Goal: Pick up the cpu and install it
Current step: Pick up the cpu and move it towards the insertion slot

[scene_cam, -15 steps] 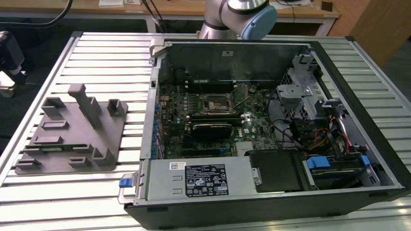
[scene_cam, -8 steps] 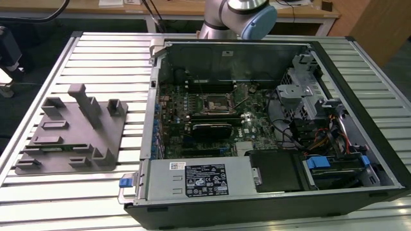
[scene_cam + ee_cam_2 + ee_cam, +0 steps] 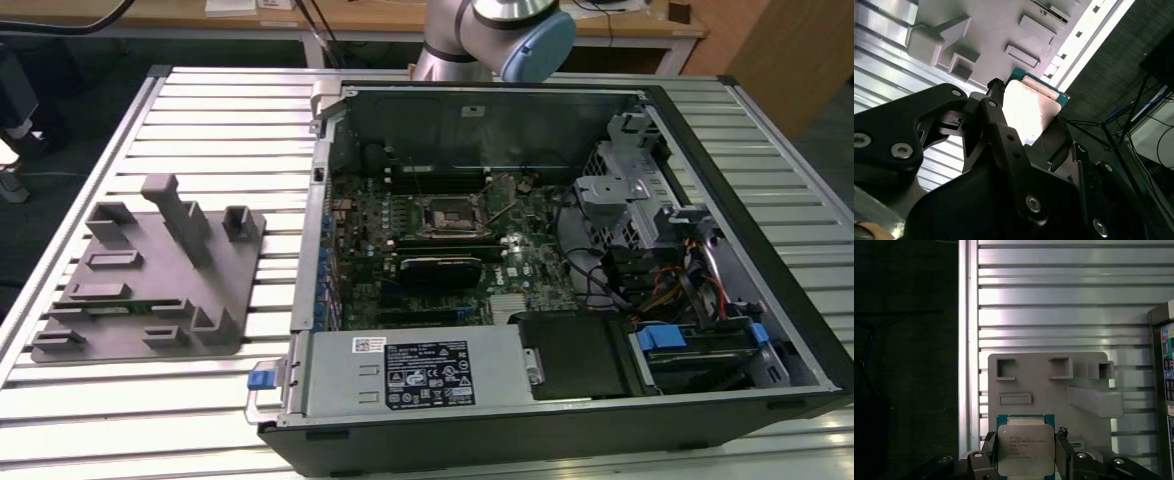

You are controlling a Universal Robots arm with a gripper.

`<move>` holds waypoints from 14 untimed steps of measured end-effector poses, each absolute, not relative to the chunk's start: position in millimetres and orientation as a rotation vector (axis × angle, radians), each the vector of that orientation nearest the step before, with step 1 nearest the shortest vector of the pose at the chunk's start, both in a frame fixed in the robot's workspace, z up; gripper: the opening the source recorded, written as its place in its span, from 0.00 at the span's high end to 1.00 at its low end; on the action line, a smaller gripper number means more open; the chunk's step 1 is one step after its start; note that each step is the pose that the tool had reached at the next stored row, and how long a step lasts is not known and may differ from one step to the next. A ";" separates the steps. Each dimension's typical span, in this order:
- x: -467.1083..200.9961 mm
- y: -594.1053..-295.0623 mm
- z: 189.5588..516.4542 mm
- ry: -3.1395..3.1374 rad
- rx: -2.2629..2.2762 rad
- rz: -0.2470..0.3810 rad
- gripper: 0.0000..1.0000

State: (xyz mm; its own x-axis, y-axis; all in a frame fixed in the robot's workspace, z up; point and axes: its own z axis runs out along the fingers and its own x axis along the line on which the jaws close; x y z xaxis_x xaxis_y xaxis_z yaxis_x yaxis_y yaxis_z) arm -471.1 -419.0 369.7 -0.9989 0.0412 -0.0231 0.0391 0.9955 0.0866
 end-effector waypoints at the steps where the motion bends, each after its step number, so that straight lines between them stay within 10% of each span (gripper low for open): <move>1: -471.1 -419.0 370.8 3.113 0.063 0.135 0.45; 14: -471.1 -419.0 384.0 3.113 0.063 0.147 0.45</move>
State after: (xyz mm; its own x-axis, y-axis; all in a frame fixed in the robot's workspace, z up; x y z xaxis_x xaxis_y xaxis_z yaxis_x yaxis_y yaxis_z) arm -471.1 -419.0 384.0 -0.9989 0.0414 -0.0227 0.0391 0.9948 0.0945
